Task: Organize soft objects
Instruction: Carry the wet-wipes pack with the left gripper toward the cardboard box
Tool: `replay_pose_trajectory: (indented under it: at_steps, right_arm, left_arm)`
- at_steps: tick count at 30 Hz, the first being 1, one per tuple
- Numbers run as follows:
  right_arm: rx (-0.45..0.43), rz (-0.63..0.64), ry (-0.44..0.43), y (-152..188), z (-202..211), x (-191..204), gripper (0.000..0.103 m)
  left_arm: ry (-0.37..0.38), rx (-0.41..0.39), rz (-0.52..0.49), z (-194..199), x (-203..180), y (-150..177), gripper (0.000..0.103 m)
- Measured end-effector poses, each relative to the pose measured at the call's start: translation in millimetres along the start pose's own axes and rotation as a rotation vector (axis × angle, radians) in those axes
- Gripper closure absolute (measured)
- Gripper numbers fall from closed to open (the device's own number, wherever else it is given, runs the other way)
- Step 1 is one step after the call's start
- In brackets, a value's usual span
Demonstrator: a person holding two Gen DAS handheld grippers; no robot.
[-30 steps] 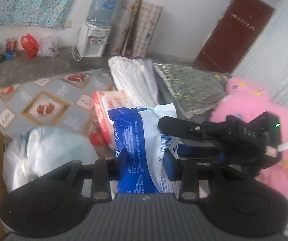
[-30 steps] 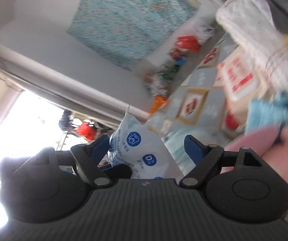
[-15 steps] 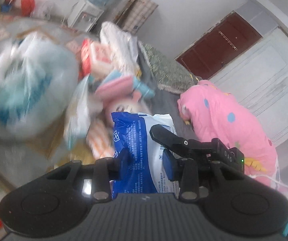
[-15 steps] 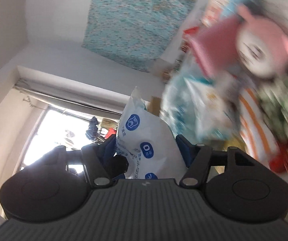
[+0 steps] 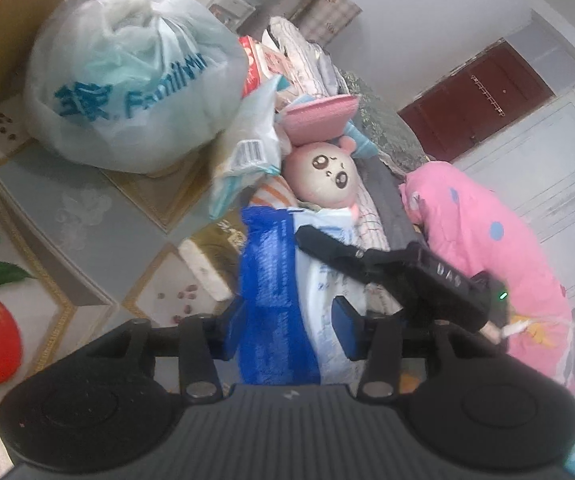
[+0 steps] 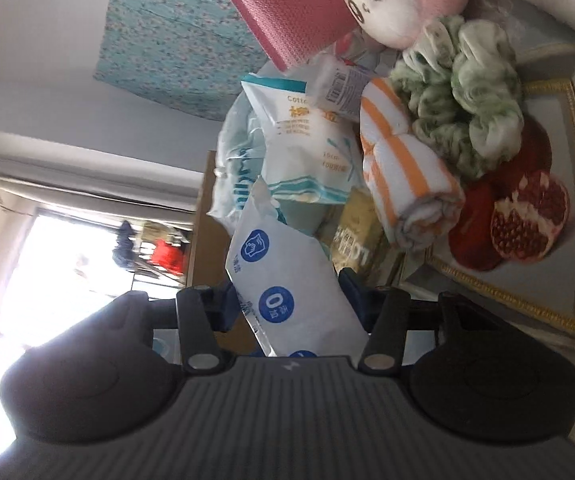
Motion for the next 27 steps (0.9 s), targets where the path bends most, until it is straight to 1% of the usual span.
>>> replay_pose_trajectory:
  at_steps: [2,4,6,10,12,14,15,17,19,22,25,27]
  right_arm:
    - [-0.016,0.060,0.075,-1,-5,17,0.054]
    - [-0.036,0.119,0.168,-2,-14,34,0.053]
    - [-0.046,0.143,0.251,-1,-28,45,0.053]
    - [-0.097,0.202,0.347,10,-56,66,0.052]
    - [-0.119,0.239,0.401,14,-65,77,0.051]
    - [-0.121,0.273,0.454,19,-78,88,0.049]
    - [-0.116,0.288,0.470,17,-85,93,0.048]
    - [-0.106,0.306,0.483,22,-94,99,0.044]
    - [-0.098,0.300,0.478,24,-98,102,0.041]
    - [-0.083,0.285,0.443,29,-104,106,0.040]
    - [-0.058,0.283,0.405,35,-111,109,0.040]
    - [-0.041,0.277,0.390,38,-117,107,0.039]
  left_arm:
    - [-0.021,-0.025,-0.030,9,4,5,0.049]
    - [-0.041,-0.048,-0.065,17,8,10,0.042]
    - [-0.053,-0.063,-0.090,26,11,17,0.040]
    - [-0.076,-0.083,-0.132,38,23,29,0.039]
    - [-0.072,-0.080,-0.122,40,31,33,0.039]
    - [-0.066,-0.077,-0.110,41,39,36,0.039]
    - [-0.063,-0.079,-0.102,43,43,37,0.039]
    - [-0.052,-0.089,-0.091,47,50,40,0.039]
    - [-0.041,-0.094,-0.084,49,54,41,0.039]
    - [-0.033,-0.104,-0.079,49,58,43,0.039]
    - [-0.030,-0.096,-0.073,42,61,45,0.038]
    - [-0.059,-0.085,-0.057,36,64,46,0.038]
Point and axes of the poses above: each gripper's, at about its wrist camera, not at the fingertips, and z roughly against the way its jaws point, x to its left, y to its underside, the point moved 1 cm from there along -z, roughly the way its jaws point, and after that the axes turned 10 degrees about x, right-handed, at the moved point
